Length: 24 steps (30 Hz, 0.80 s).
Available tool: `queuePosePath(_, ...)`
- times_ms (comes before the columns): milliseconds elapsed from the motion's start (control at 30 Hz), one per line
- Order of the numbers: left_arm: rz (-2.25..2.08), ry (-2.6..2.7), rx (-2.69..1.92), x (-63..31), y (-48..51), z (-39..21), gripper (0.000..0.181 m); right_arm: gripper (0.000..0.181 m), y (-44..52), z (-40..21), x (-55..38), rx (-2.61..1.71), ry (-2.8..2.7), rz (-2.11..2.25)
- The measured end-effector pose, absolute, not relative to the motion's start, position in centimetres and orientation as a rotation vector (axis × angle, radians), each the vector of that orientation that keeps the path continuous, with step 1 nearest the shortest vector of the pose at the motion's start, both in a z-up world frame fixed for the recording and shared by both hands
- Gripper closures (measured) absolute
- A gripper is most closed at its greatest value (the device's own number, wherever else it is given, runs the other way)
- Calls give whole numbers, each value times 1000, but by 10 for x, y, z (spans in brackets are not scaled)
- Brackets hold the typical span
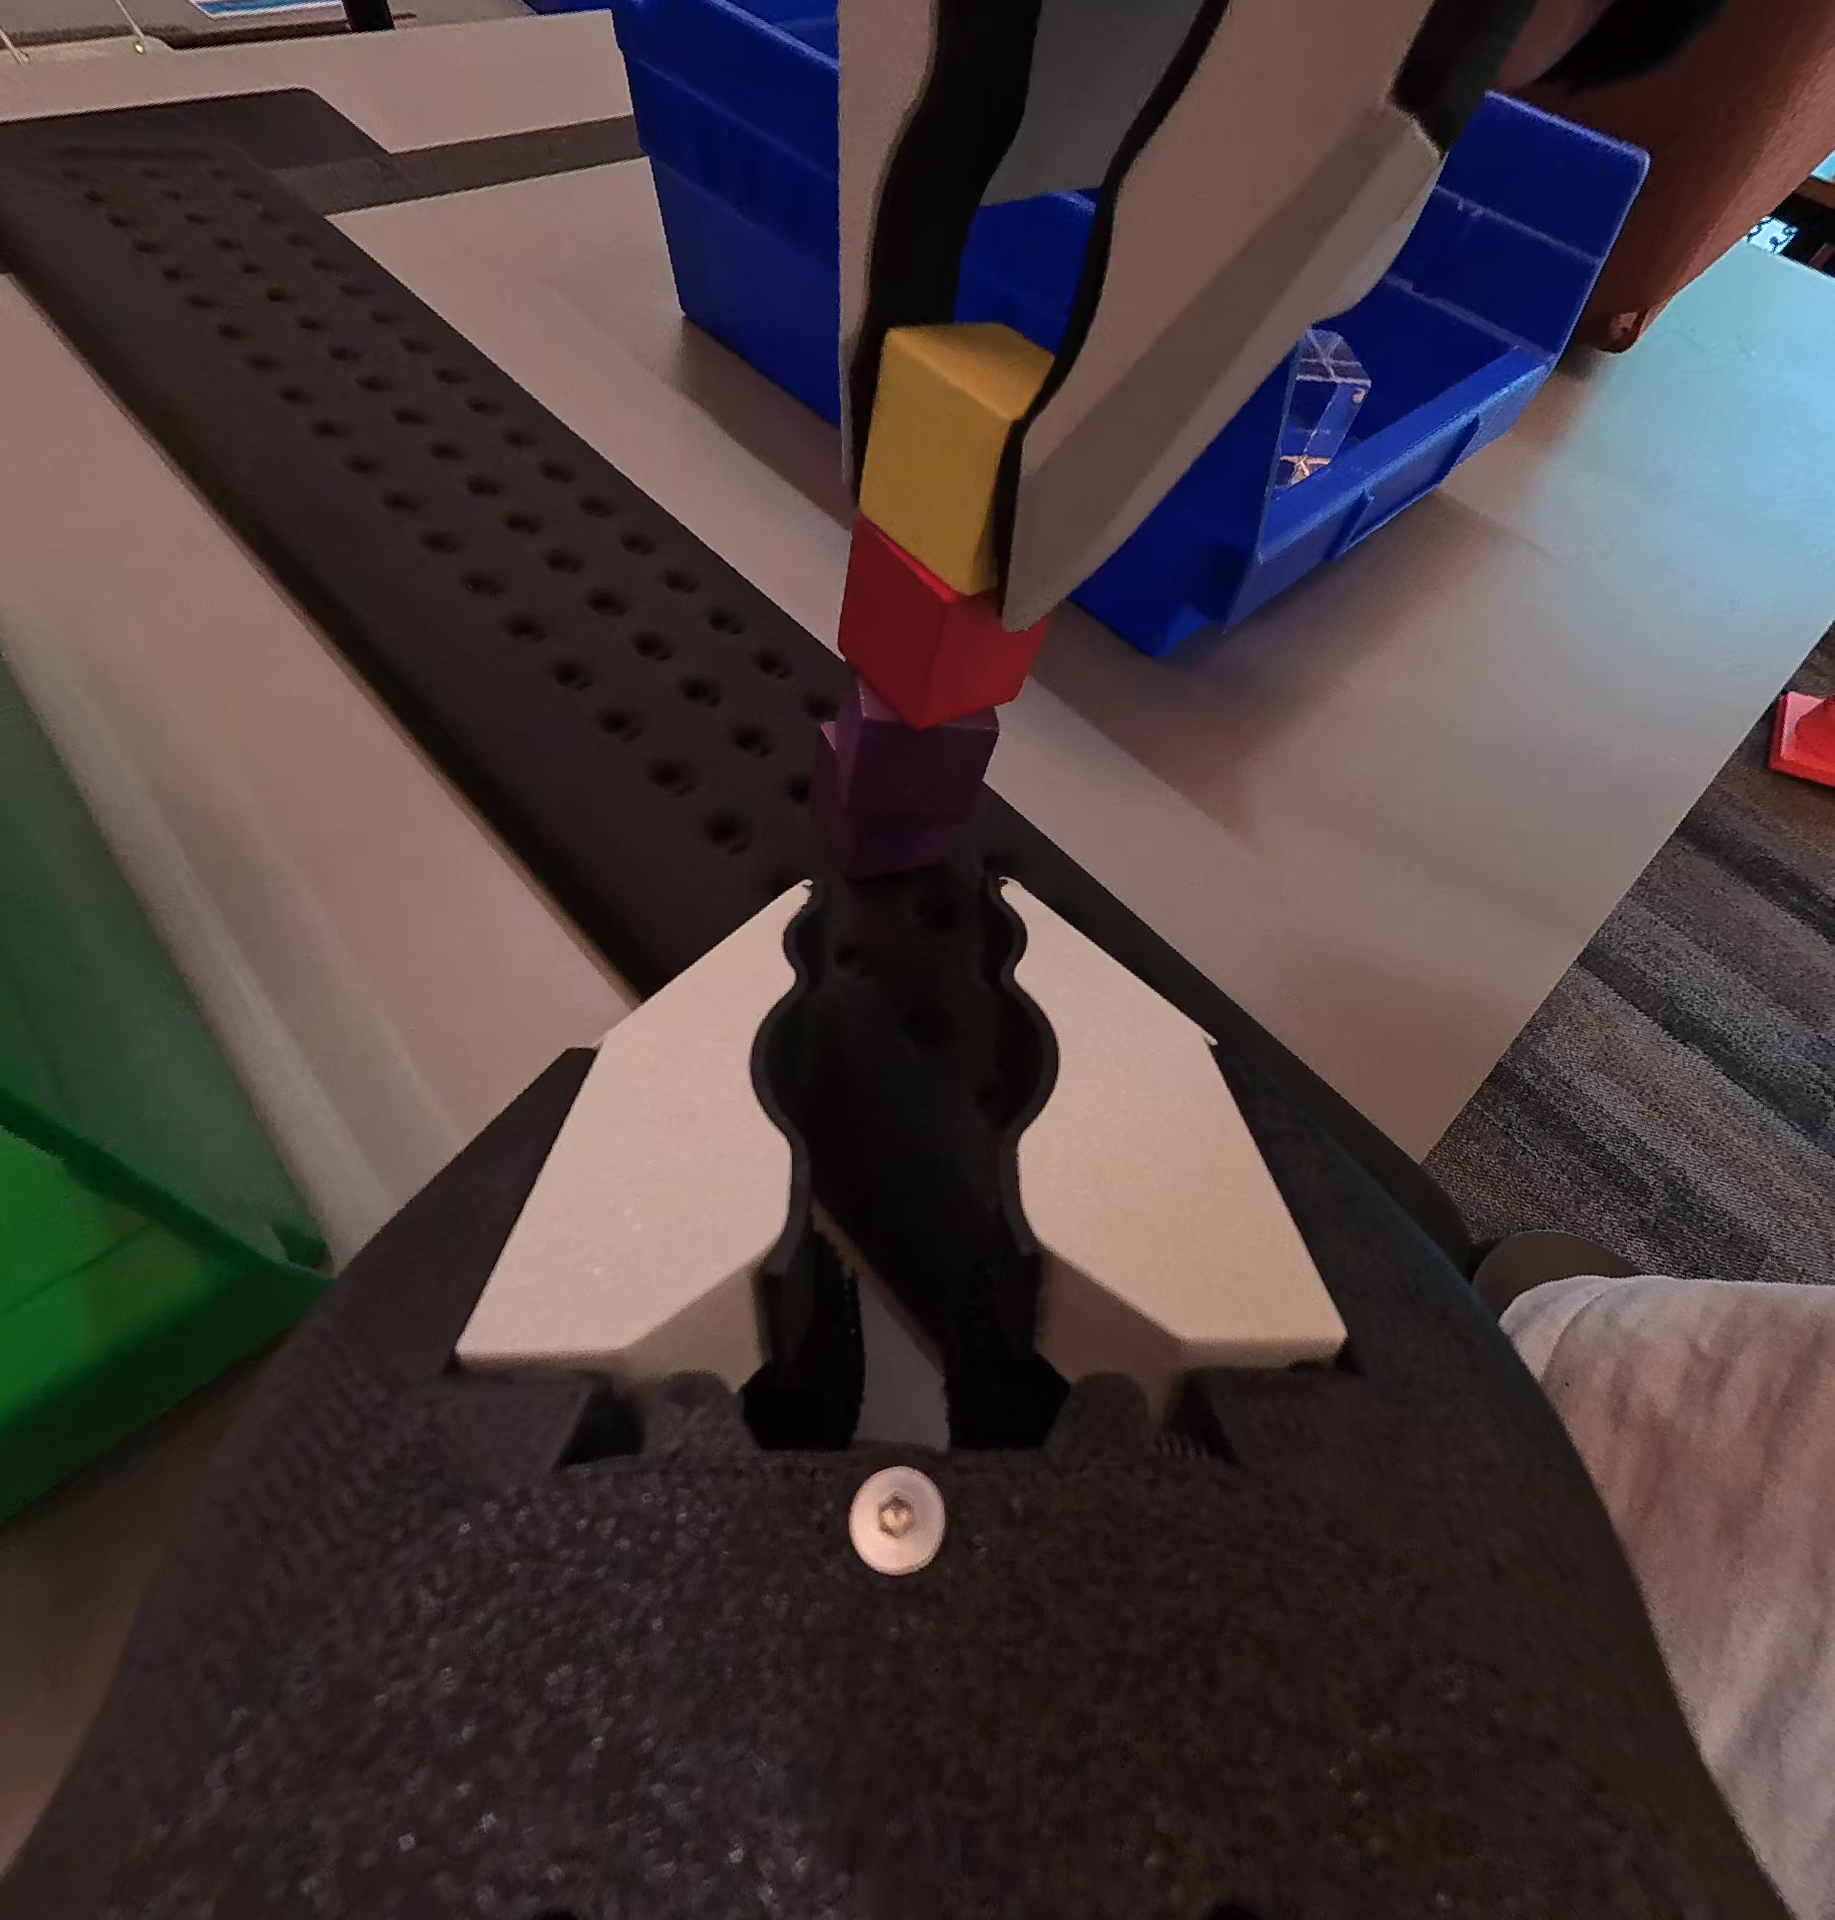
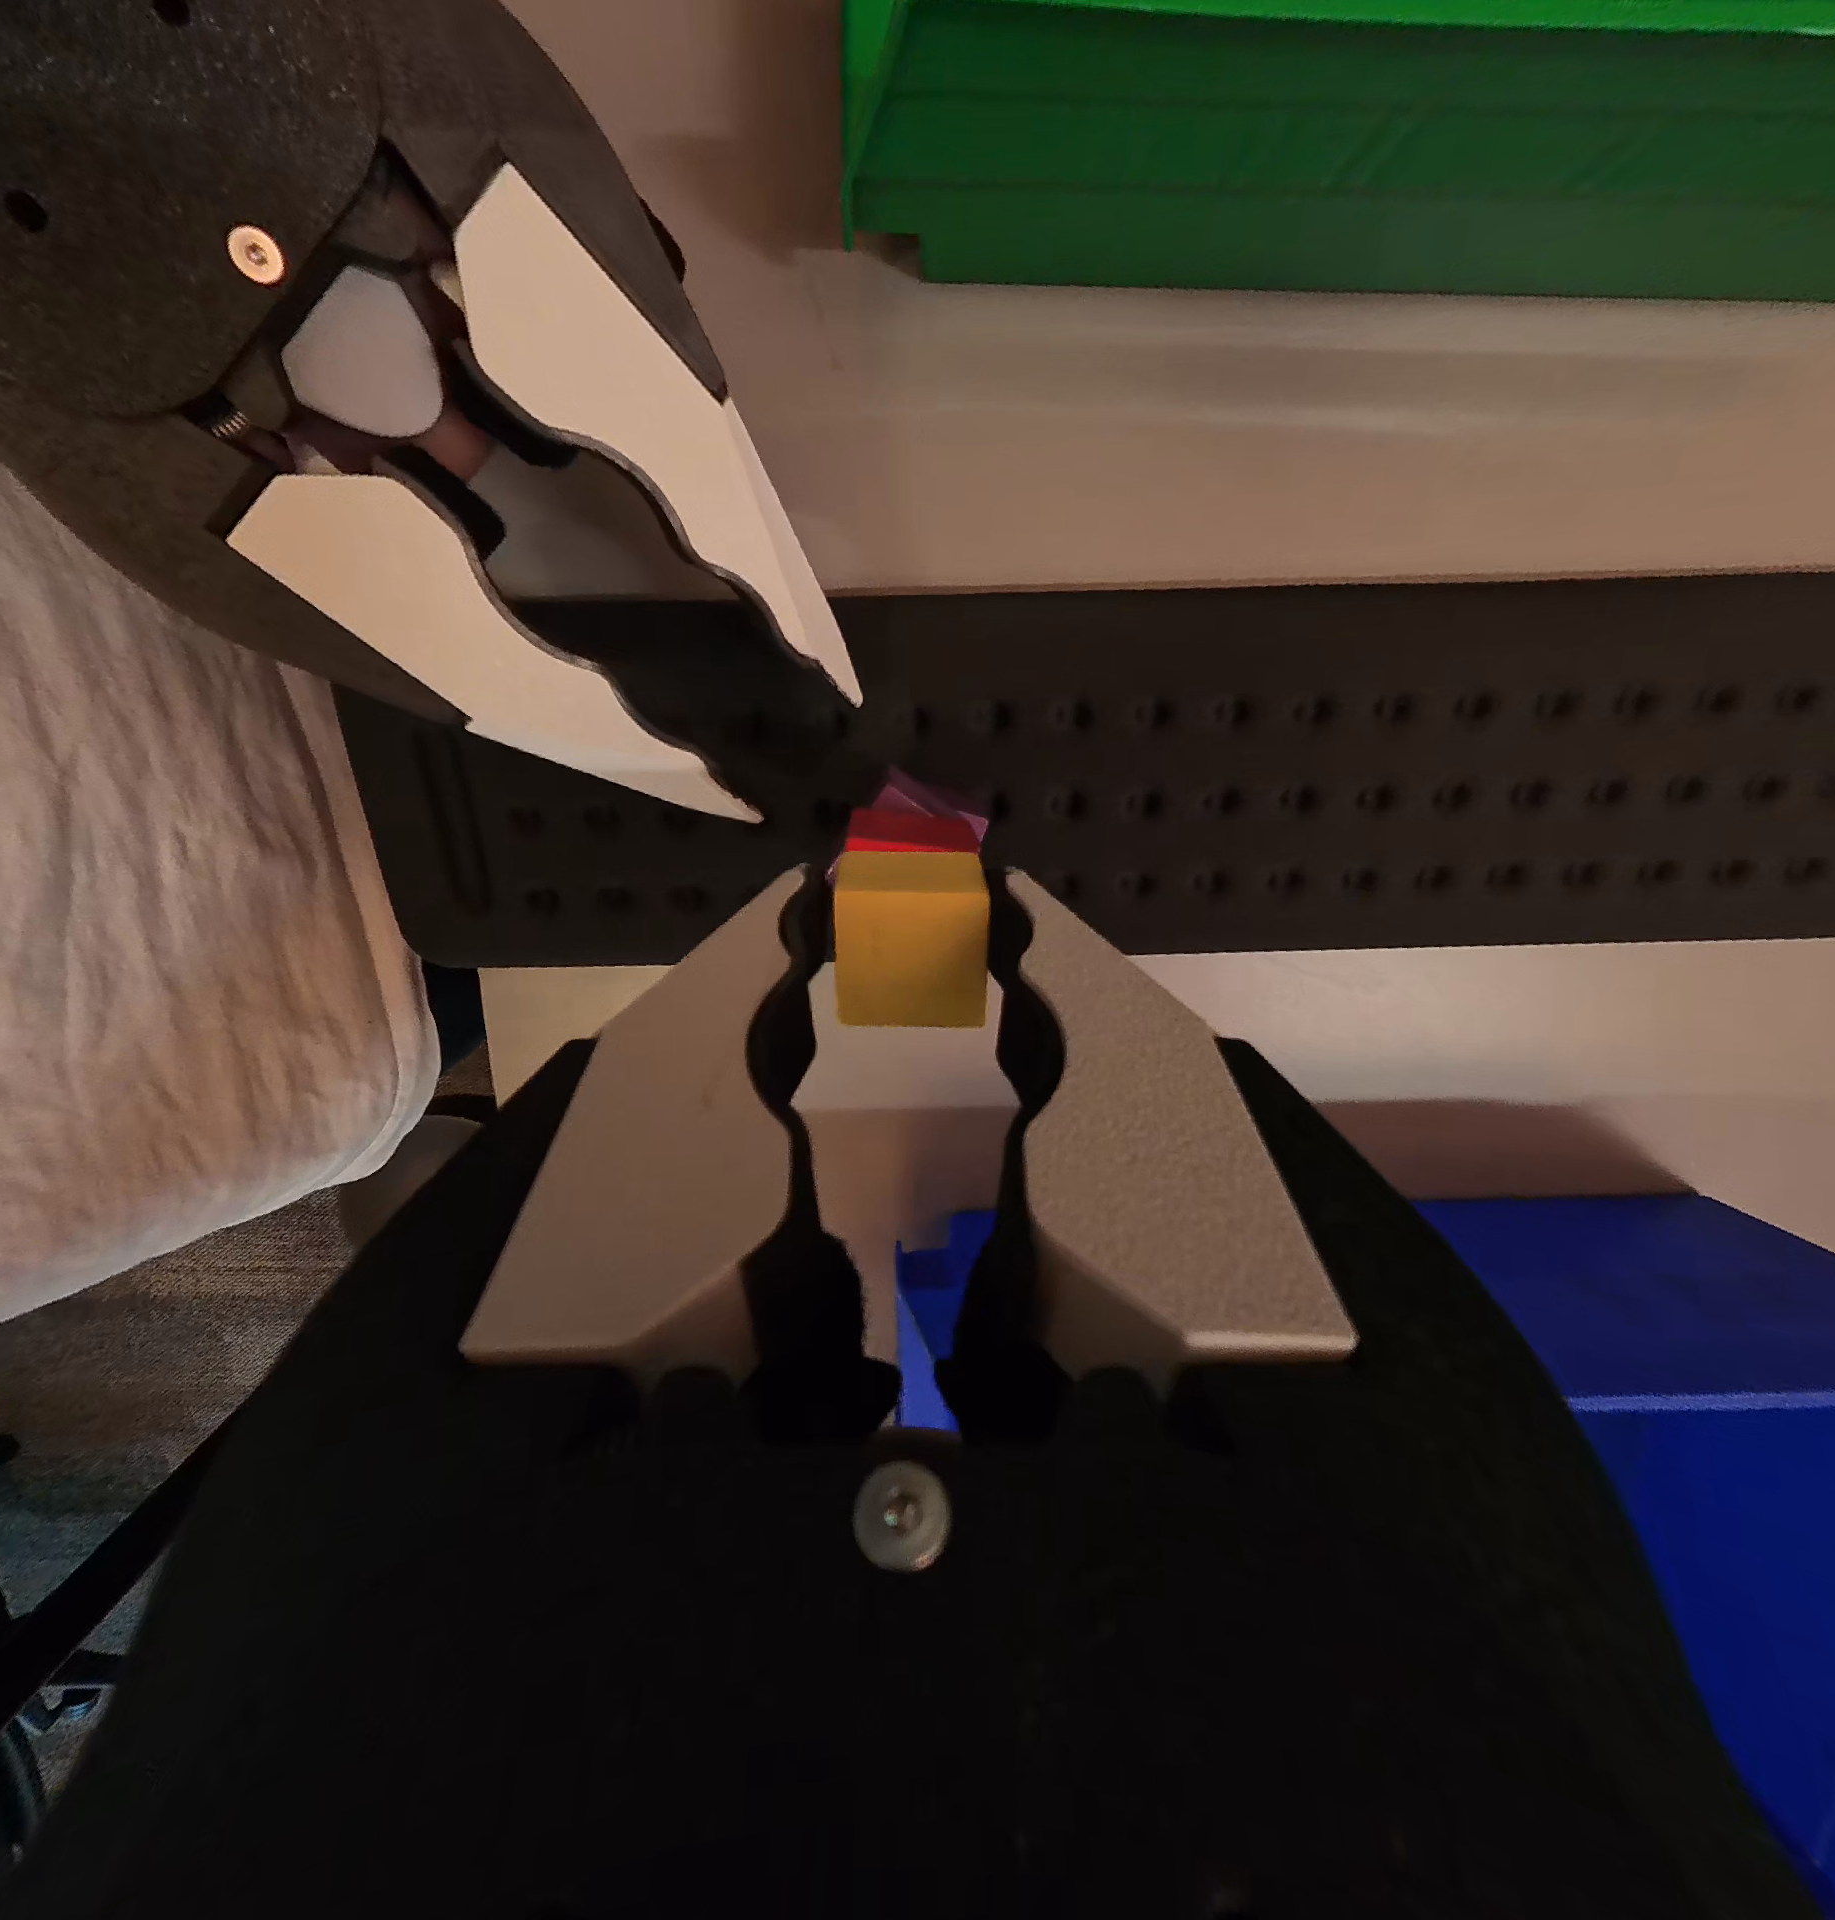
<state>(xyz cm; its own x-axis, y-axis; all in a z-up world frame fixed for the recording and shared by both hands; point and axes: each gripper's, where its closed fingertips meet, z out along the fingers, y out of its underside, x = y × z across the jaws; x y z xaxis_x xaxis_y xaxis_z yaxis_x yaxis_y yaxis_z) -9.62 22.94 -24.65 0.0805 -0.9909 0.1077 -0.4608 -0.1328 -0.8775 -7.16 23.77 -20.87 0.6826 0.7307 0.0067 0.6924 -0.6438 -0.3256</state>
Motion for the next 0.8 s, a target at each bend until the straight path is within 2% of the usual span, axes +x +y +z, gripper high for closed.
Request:
queuePosePath(367,-992,1465,-1674,-96,228,-246,149,141,240,-202,-76,-2559,-1108,221)
queuePosePath(600,-955,1458,-1591,-135,227,-200,149,135,220,-143,-48,-2333,-670,104)
queuePosePath(700,-982,1467,-1601,-157,226,-191,146,122,192,-147,-46,-2228,-438,88)
queuePosePath(767,-1014,1485,-1645,-167,223,-194,144,107,177,-166,-58,-2175,-298,136)
queuePosePath(800,-1022,1488,-1668,-171,223,-196,144,106,170,-177,-67,-2152,-241,174)
